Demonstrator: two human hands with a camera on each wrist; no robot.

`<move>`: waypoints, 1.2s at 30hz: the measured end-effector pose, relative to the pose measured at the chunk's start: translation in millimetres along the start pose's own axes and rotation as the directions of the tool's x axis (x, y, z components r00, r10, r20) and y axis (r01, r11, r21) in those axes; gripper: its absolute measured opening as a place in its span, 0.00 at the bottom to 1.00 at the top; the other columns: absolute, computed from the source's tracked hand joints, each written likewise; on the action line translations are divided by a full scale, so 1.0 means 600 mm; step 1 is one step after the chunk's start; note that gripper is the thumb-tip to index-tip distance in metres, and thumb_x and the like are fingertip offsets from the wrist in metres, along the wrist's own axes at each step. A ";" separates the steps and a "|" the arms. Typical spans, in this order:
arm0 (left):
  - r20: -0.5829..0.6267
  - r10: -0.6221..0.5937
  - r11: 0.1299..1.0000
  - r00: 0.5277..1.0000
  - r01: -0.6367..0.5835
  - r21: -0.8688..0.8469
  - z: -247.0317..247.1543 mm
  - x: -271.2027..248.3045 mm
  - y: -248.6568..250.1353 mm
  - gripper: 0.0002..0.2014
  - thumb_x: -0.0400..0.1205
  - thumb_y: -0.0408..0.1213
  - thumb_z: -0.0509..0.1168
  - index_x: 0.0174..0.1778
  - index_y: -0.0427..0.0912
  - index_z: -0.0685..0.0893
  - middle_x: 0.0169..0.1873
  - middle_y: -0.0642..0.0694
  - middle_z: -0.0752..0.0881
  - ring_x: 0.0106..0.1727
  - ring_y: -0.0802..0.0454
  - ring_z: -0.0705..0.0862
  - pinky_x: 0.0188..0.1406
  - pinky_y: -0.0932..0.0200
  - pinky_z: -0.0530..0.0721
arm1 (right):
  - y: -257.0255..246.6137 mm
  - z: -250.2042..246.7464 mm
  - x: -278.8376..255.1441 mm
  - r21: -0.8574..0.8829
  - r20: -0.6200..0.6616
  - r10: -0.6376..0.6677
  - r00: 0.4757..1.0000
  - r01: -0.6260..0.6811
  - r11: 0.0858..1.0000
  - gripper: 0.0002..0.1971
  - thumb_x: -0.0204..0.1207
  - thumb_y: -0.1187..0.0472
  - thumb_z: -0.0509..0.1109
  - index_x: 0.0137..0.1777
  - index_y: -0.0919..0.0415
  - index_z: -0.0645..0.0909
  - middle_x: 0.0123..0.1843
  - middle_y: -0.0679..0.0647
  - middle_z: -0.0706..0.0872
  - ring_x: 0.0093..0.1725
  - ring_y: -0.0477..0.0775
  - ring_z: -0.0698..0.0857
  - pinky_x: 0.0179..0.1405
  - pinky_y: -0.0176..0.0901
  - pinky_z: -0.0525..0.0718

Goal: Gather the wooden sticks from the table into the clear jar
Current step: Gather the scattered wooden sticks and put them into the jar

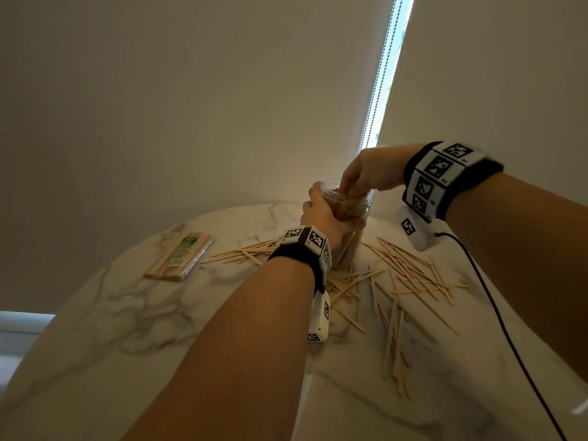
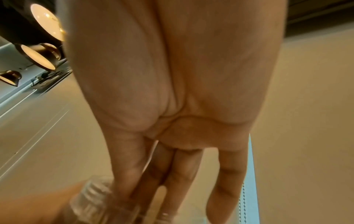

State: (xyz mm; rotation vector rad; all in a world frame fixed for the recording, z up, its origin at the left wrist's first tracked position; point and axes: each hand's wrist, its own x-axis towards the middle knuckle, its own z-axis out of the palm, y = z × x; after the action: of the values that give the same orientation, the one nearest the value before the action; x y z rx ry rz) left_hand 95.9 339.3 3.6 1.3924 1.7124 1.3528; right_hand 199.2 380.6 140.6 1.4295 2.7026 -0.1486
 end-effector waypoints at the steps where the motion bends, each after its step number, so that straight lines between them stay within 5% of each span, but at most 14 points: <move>1: -0.001 0.000 1.000 1.000 0.000 -0.002 0.000 0.000 0.000 0.57 0.69 0.49 0.82 0.85 0.53 0.49 0.75 0.40 0.70 0.74 0.38 0.74 0.73 0.41 0.77 | -0.005 0.002 0.003 -0.053 0.001 0.023 1.000 -0.023 0.998 0.09 0.81 0.56 0.70 0.58 0.46 0.88 0.57 0.48 0.89 0.56 0.50 0.85 0.48 0.40 0.82; 5: 0.005 -0.006 1.000 1.000 0.007 -0.016 0.000 -0.001 0.002 0.57 0.69 0.46 0.82 0.86 0.54 0.49 0.75 0.41 0.70 0.74 0.37 0.74 0.73 0.40 0.76 | -0.022 0.009 0.006 -0.107 0.026 0.132 0.991 -0.128 0.986 0.21 0.86 0.46 0.61 0.63 0.62 0.83 0.61 0.57 0.84 0.59 0.56 0.82 0.63 0.45 0.76; 10: 0.006 0.006 1.000 1.000 -0.006 0.008 0.001 0.002 -0.001 0.56 0.70 0.44 0.81 0.86 0.52 0.49 0.75 0.39 0.69 0.75 0.36 0.73 0.73 0.38 0.76 | -0.031 -0.002 -0.003 -0.008 0.061 0.085 0.995 -0.085 0.996 0.28 0.88 0.42 0.53 0.60 0.61 0.89 0.56 0.53 0.91 0.58 0.52 0.87 0.75 0.50 0.73; 13: 0.014 0.004 1.000 1.000 -0.004 0.028 0.000 0.002 0.000 0.55 0.72 0.45 0.80 0.86 0.52 0.47 0.76 0.39 0.69 0.75 0.37 0.74 0.73 0.40 0.76 | -0.026 0.020 -0.007 -0.133 0.062 0.091 0.994 -0.082 0.988 0.30 0.86 0.37 0.54 0.66 0.61 0.84 0.63 0.56 0.86 0.62 0.55 0.83 0.70 0.49 0.77; 15: 0.021 -0.001 1.000 1.000 0.000 0.019 0.000 0.004 0.002 0.56 0.71 0.44 0.80 0.86 0.52 0.47 0.76 0.39 0.69 0.74 0.37 0.74 0.72 0.41 0.77 | -0.017 0.037 -0.017 -0.046 0.021 0.025 0.999 -0.024 0.999 0.25 0.86 0.40 0.57 0.65 0.56 0.85 0.61 0.52 0.86 0.60 0.52 0.83 0.61 0.44 0.77; 17: 0.032 -0.014 1.000 0.999 0.014 -0.005 -0.002 0.006 0.003 0.58 0.69 0.44 0.81 0.86 0.54 0.47 0.76 0.39 0.69 0.74 0.37 0.74 0.71 0.39 0.78 | -0.003 0.049 -0.034 0.114 -0.175 -0.019 0.984 0.040 0.993 0.18 0.85 0.44 0.61 0.63 0.52 0.86 0.57 0.46 0.86 0.56 0.48 0.82 0.52 0.39 0.74; 19: 0.036 -0.027 0.999 0.999 0.027 -0.019 -0.002 0.006 0.003 0.61 0.66 0.45 0.83 0.86 0.55 0.46 0.76 0.39 0.70 0.75 0.37 0.74 0.72 0.38 0.78 | 0.013 0.063 -0.059 0.221 -0.436 0.016 0.900 0.090 0.971 0.13 0.84 0.49 0.64 0.59 0.52 0.87 0.51 0.45 0.87 0.52 0.47 0.83 0.41 0.33 0.72; 21: 0.045 -0.047 0.998 0.998 0.048 -0.027 -0.007 0.002 0.009 0.65 0.64 0.47 0.85 0.87 0.53 0.44 0.77 0.40 0.72 0.76 0.38 0.74 0.73 0.39 0.77 | 0.020 0.083 -0.097 0.259 -0.552 0.099 0.828 0.057 0.964 0.13 0.84 0.51 0.64 0.53 0.56 0.88 0.47 0.48 0.87 0.48 0.49 0.83 0.35 0.33 0.72; 23: 0.103 -0.103 0.995 0.989 0.102 0.020 -0.019 -0.005 0.018 0.69 0.65 0.50 0.84 0.87 0.50 0.36 0.80 0.38 0.69 0.79 0.36 0.71 0.76 0.37 0.72 | 0.031 0.113 -0.130 0.236 -0.420 0.167 0.892 -0.070 0.969 0.16 0.85 0.50 0.63 0.51 0.60 0.88 0.45 0.52 0.88 0.46 0.51 0.84 0.38 0.38 0.76; 25: 0.153 -0.179 0.974 0.972 0.153 0.170 -0.040 -0.017 0.024 0.70 0.66 0.57 0.81 0.87 0.45 0.33 0.83 0.36 0.63 0.81 0.34 0.66 0.77 0.36 0.68 | 0.038 0.151 -0.156 0.178 -0.144 0.250 0.958 -0.223 0.958 0.21 0.85 0.45 0.62 0.49 0.62 0.87 0.42 0.53 0.89 0.41 0.51 0.86 0.39 0.40 0.80; 28: 0.147 -0.242 0.853 0.959 0.138 0.503 -0.084 -0.038 0.017 0.56 0.67 0.69 0.74 0.84 0.38 0.62 0.78 0.37 0.73 0.75 0.37 0.75 0.72 0.42 0.74 | 0.036 0.195 -0.188 0.003 0.104 0.330 0.938 -0.332 0.943 0.31 0.83 0.33 0.56 0.39 0.61 0.81 0.37 0.52 0.86 0.34 0.49 0.83 0.44 0.41 0.83; 31: 0.167 -0.284 0.725 0.944 0.097 0.681 -0.124 -0.064 0.004 0.40 0.70 0.68 0.73 0.65 0.36 0.84 0.59 0.40 0.88 0.58 0.43 0.87 0.62 0.48 0.85 | 0.027 0.222 -0.203 -0.195 0.209 0.352 0.912 -0.314 0.929 0.35 0.75 0.23 0.54 0.33 0.58 0.73 0.33 0.49 0.77 0.37 0.50 0.79 0.48 0.44 0.79; 33: 0.185 -0.329 0.660 0.926 0.086 0.747 -0.143 -0.096 0.002 0.32 0.72 0.63 0.75 0.54 0.35 0.87 0.48 0.41 0.91 0.51 0.45 0.90 0.56 0.50 0.88 | 0.020 0.231 -0.209 -0.210 0.222 0.352 0.909 -0.308 0.928 0.35 0.72 0.22 0.60 0.33 0.58 0.74 0.34 0.50 0.79 0.42 0.53 0.81 0.46 0.44 0.79; 36: 0.259 -0.427 0.555 0.867 0.025 0.832 -0.158 -0.160 0.004 0.34 0.69 0.64 0.76 0.56 0.36 0.86 0.43 0.44 0.90 0.40 0.49 0.87 0.45 0.58 0.87 | 0.009 0.227 -0.220 -0.149 0.224 0.324 0.919 -0.297 0.943 0.28 0.76 0.32 0.68 0.34 0.59 0.76 0.35 0.51 0.81 0.42 0.54 0.81 0.47 0.45 0.81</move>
State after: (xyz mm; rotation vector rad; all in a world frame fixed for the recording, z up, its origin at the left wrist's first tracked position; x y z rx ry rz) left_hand 44.6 215.8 21.8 1.6509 2.1692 -0.0279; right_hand 281.0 258.6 20.5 1.6597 2.2190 -0.1390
